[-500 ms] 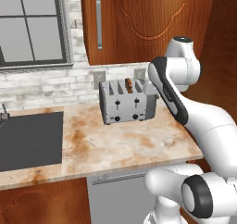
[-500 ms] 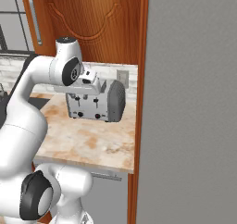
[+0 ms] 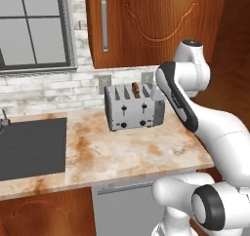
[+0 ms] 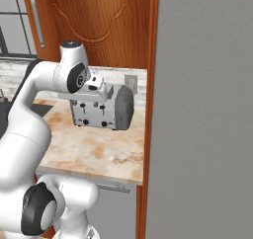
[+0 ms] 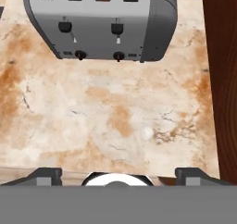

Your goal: Start the toaster. Once the lever pops up, take the bread to the plate on the dining counter.

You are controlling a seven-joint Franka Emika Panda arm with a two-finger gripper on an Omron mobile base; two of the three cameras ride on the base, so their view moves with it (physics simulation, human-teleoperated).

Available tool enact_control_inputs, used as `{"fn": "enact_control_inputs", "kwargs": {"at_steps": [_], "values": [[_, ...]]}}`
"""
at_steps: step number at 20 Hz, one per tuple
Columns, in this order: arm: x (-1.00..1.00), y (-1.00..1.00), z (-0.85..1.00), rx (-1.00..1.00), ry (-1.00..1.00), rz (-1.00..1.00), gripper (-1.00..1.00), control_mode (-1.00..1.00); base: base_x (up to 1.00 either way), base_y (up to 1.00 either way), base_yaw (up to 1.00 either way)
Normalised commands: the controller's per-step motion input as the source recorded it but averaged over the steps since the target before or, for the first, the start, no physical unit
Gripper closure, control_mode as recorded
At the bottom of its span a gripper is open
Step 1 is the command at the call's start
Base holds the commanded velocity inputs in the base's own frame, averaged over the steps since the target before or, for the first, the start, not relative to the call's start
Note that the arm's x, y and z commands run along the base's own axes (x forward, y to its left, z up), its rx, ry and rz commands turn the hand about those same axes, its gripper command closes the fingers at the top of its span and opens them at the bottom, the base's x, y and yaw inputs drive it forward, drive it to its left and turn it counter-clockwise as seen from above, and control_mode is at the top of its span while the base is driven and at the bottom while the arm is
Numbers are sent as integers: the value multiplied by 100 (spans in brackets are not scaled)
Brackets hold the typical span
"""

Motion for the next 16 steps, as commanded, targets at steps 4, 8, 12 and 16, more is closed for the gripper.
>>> {"fn": "enact_control_inputs", "kwargs": {"at_steps": [4,8,12,16], "values": [[12,0,-7,0,-4,0,-100,-100,0,0,0],[20,0,0,0,-2,0,-100,-100,0,0,0],[26,0,0,0,0,0,-100,-100,0,0,0],[26,0,0,0,0,0,-100,-100,0,0,0]]}}
